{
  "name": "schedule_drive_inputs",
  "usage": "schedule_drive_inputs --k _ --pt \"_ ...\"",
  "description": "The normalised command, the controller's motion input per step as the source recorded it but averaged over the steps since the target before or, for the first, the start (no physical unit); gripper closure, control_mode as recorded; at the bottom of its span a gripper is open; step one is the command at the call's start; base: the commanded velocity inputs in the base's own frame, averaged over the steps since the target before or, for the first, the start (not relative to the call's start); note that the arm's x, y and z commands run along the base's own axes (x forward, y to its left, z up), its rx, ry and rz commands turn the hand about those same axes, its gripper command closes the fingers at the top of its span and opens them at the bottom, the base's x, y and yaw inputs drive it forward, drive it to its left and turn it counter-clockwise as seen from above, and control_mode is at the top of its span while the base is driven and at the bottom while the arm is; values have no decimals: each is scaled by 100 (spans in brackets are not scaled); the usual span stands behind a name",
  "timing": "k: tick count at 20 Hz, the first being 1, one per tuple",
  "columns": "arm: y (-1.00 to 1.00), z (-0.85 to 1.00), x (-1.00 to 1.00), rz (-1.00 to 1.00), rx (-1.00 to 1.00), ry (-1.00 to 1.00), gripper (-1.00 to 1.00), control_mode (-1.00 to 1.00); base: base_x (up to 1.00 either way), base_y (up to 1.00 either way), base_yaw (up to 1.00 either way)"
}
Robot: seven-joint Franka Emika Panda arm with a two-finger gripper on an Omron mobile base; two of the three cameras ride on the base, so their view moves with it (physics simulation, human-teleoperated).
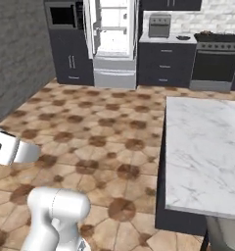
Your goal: Place the cold items (eggplant and bell pepper) from the fridge in one tupperware on the dining counter. Place the warm items (hot dog and kebab skewer) in the stove area in another tupperware.
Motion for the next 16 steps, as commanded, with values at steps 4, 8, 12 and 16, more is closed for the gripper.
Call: schedule_drive_inputs --k 4,8,12,16 --pt "0 0 0 0 0 0 -100 100 100 78 -29" --pt "0 0 0 0 0 0 -100 100 100 69 -47" --pt "0 0 0 0 0 0 -100 100 100 66 -53" --pt "0 0 0 0 0 0 -100 100 100 72 -51"
